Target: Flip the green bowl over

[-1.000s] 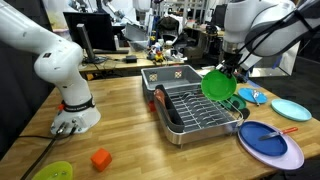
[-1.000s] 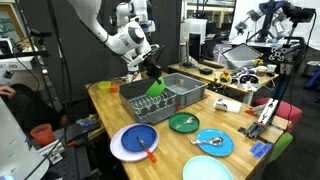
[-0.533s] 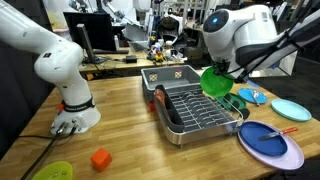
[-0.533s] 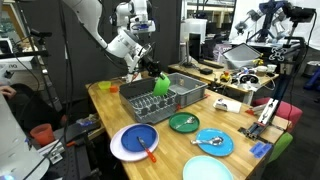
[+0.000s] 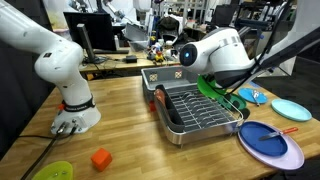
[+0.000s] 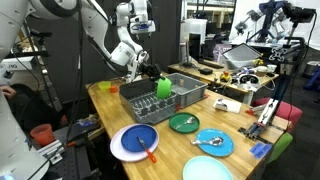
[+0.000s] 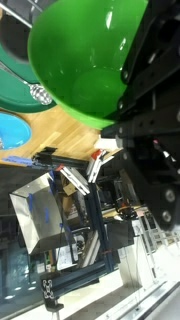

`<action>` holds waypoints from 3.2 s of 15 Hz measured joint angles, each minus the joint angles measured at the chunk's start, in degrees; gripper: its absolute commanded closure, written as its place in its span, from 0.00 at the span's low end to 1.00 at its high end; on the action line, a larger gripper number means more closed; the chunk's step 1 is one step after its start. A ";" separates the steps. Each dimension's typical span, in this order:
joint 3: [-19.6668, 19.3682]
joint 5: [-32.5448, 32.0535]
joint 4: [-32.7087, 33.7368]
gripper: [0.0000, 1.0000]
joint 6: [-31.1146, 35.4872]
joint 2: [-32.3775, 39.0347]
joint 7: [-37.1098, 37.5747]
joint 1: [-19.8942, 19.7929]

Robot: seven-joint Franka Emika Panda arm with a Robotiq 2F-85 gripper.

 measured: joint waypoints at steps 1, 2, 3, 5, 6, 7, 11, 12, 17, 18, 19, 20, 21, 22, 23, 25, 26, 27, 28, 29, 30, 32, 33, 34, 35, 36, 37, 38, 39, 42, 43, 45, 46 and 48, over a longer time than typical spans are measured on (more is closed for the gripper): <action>0.29 -0.33 0.97 0.99 -1.62 1.16 0.00 0.06; 0.57 -0.49 1.89 0.99 -3.04 2.32 0.00 0.07; 0.81 -0.72 2.81 0.99 -4.28 3.38 0.00 0.08; 1.49 -0.97 4.93 0.99 -6.27 5.10 -0.38 0.22; 1.80 -0.99 5.84 0.99 -7.02 5.82 -0.62 0.27; 2.05 -1.02 6.77 0.99 -7.55 6.57 -0.88 0.29; 2.42 -1.43 10.06 0.99 -9.63 9.20 -1.91 0.82; 2.42 -1.88 10.84 0.99 -10.26 9.95 -2.06 1.05; 2.43 -2.67 16.21 0.99 -14.72 14.42 -2.79 2.25; 2.43 -2.67 17.44 0.99 -15.63 15.30 -3.06 2.45; 2.43 -2.66 18.64 0.99 -16.40 16.19 -3.32 2.62; 2.43 -2.65 19.86 0.99 -17.07 17.09 -3.72 2.79; 2.43 -2.65 21.02 0.99 -17.62 18.00 -4.05 2.99; 2.44 -2.58 22.13 0.99 -17.92 19.00 -4.42 3.20; 2.52 -2.34 23.21 0.99 -18.00 20.08 -4.79 3.35; 2.62 -2.17 25.31 0.99 -18.55 22.36 -5.23 3.67; 2.59 -2.19 26.48 0.99 -19.42 23.19 -5.55 3.90; 2.59 -2.18 27.46 0.99 -19.93 23.83 -5.88 3.98; 2.59 -2.14 28.39 0.99 -20.35 24.39 -6.38 4.03; 2.59 -2.02 29.06 0.99 -20.58 24.78 -6.83 4.04; 2.59 -1.90 29.62 0.93 -20.76 25.09 -7.32 4.04; 2.65 -1.39 30.80 0.68 -21.10 25.62 -8.57 4.05; 2.68 -0.94 31.14 0.65 -21.16 25.69 -9.60 4.05; 2.78 -0.37 31.30 0.57 -21.15 25.69 -10.73 3.97; 3.15 0.29 31.35 0.50 -20.94 25.69 -12.03 3.77; 3.64 0.79 31.37 0.42 -20.87 25.67 -13.27 3.53; 4.19 1.27 31.41 0.36 -20.74 25.61 -14.51 3.34; 4.79 1.74 31.48 0.28 -20.57 25.49 -15.64 3.17; 5.46 2.22 31.65 0.22 -20.38 25.39 -16.76 3.00; 7.57 4.43 31.84 0.01 -19.40 24.69 -20.16 2.28; 8.37 5.39 31.84 0.00 -19.04 24.39 -21.40 1.90; 9.97 7.18 31.84 0.00 -18.05 23.97 -23.90 1.06; 10.93 8.10 31.83 0.00 -17.40 23.86 -25.24 0.57; 12.92 9.98 31.75 0.00 -15.71 23.86 -28.05 -0.53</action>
